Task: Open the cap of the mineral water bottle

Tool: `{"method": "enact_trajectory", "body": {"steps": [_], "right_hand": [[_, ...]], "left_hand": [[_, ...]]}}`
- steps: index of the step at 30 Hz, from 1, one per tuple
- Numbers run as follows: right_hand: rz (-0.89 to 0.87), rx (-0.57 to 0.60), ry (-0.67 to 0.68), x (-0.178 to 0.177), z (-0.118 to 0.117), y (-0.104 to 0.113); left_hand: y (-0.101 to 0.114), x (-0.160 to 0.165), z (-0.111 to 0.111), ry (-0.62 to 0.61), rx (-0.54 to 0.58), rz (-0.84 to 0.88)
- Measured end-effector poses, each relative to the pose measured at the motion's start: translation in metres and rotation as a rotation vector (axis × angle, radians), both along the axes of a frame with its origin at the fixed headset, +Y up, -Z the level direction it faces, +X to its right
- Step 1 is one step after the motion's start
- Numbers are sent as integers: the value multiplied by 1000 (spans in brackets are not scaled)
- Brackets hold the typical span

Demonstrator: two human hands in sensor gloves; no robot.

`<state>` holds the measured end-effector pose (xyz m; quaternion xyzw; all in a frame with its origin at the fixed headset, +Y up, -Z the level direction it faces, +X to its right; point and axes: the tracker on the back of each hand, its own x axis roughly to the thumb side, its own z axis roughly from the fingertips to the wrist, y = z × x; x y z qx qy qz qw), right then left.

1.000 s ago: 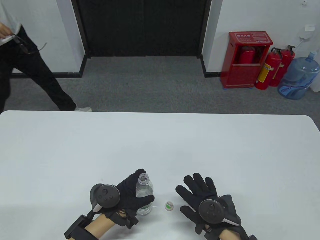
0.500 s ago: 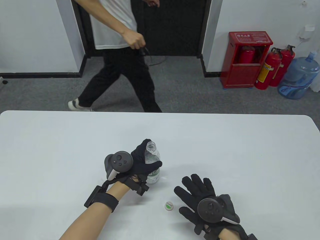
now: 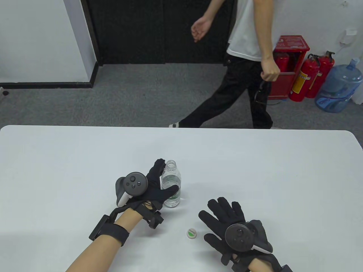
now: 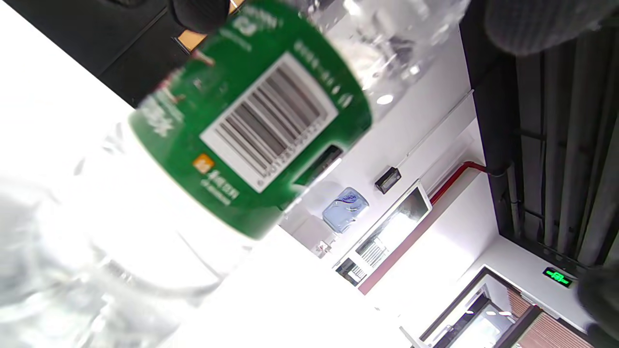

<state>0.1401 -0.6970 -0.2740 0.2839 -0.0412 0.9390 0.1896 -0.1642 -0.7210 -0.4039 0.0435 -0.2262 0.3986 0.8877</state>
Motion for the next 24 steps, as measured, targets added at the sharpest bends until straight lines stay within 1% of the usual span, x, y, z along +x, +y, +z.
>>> {"method": "enact_trajectory", "body": {"steps": [2,5,8,10,13,14,16,19,21,23,24], "right_hand": [[-8,20,-1,0,1,2],[-24,55,4,-1,3,5],[-32,69,2,-4,4,5],[-28,69,2,-5,5,5],[-25,65,1,-6,5,3],[-28,64,1,-6,5,3],[-27,58,-2,-6,5,3],[-12,51,-3,-6,5,1],[-11,46,-3,-7,5,0],[-11,40,-1,-7,4,0],[-11,41,-3,-8,3,0]], "left_hand": [[-1,-9,12,4,16,-34],[-2,-21,39,-25,31,-125],[2,-30,60,-61,59,-214],[8,-36,76,-83,77,-300],[11,-42,92,-54,69,-460],[11,-44,97,-52,68,-491],[6,-47,105,-56,83,-510],[-8,-50,111,-67,54,-523],[-7,-49,112,-101,51,-603],[0,-46,118,-86,158,-626],[1,-44,119,-87,159,-620]]}}
